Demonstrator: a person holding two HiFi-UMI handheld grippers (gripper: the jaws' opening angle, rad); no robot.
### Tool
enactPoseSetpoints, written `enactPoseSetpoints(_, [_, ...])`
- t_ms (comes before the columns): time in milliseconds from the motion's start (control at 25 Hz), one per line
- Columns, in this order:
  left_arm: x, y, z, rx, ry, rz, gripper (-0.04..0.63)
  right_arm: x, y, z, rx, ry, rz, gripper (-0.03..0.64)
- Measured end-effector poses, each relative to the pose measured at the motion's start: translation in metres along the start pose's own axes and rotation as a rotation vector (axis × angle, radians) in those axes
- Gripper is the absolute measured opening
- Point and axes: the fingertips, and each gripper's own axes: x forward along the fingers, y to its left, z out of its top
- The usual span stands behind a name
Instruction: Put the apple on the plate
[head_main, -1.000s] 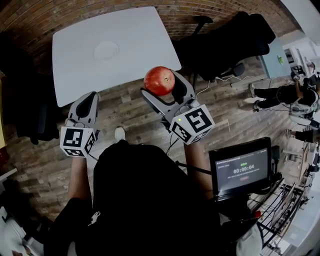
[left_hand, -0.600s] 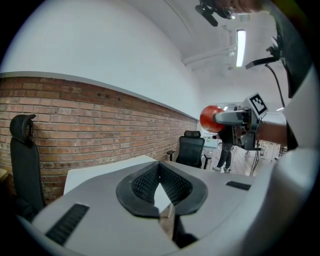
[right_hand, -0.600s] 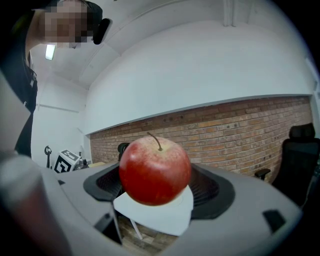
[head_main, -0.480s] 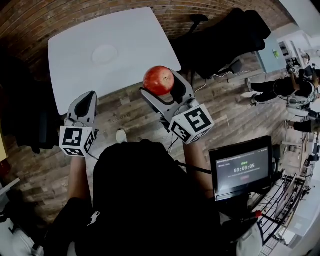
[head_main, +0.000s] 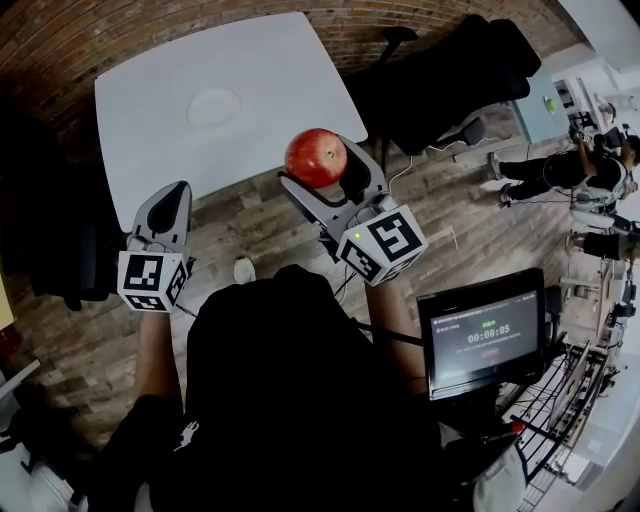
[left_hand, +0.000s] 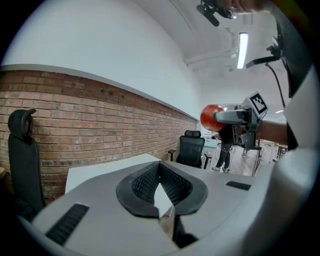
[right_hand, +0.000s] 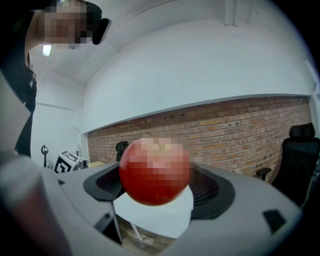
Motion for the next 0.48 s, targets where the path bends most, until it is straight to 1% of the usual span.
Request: enactPoseSetpoints(480, [-0.018,0.020,0.003,-0.023,0.003,0.029,0.005,0.014,0.012,0.015,0.004,-0.002,0.015,0.394])
